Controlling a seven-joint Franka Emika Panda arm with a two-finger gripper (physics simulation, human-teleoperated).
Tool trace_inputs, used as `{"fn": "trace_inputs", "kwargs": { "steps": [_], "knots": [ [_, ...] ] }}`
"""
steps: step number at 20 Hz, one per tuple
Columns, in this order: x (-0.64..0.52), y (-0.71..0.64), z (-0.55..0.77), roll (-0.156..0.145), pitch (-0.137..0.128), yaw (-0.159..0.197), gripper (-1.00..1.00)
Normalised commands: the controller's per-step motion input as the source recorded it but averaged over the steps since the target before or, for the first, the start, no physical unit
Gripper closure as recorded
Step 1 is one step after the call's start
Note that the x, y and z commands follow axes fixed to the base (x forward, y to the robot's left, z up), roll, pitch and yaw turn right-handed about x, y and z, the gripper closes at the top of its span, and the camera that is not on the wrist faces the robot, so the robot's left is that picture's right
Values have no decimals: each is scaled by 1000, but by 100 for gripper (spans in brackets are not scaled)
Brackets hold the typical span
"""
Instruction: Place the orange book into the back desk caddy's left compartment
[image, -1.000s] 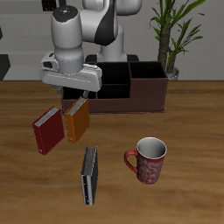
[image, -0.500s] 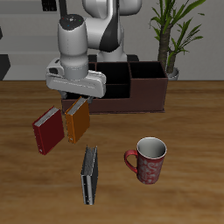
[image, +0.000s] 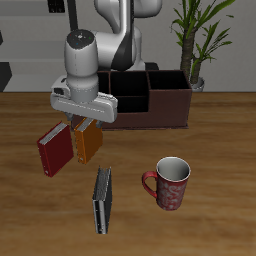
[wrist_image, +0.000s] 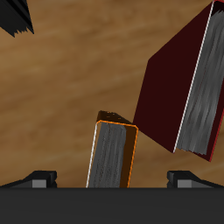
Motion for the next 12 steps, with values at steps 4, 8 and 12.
{"fn": "trace_inputs", "kwargs": {
  "steps": [4,8,12],
  "knots": [
    [99,-56,-260,-18,39,-4,-100],
    [18,43,-133,22,21,-11,100],
    [-28,50,104,17,-8,-4,100]
  ]
}}
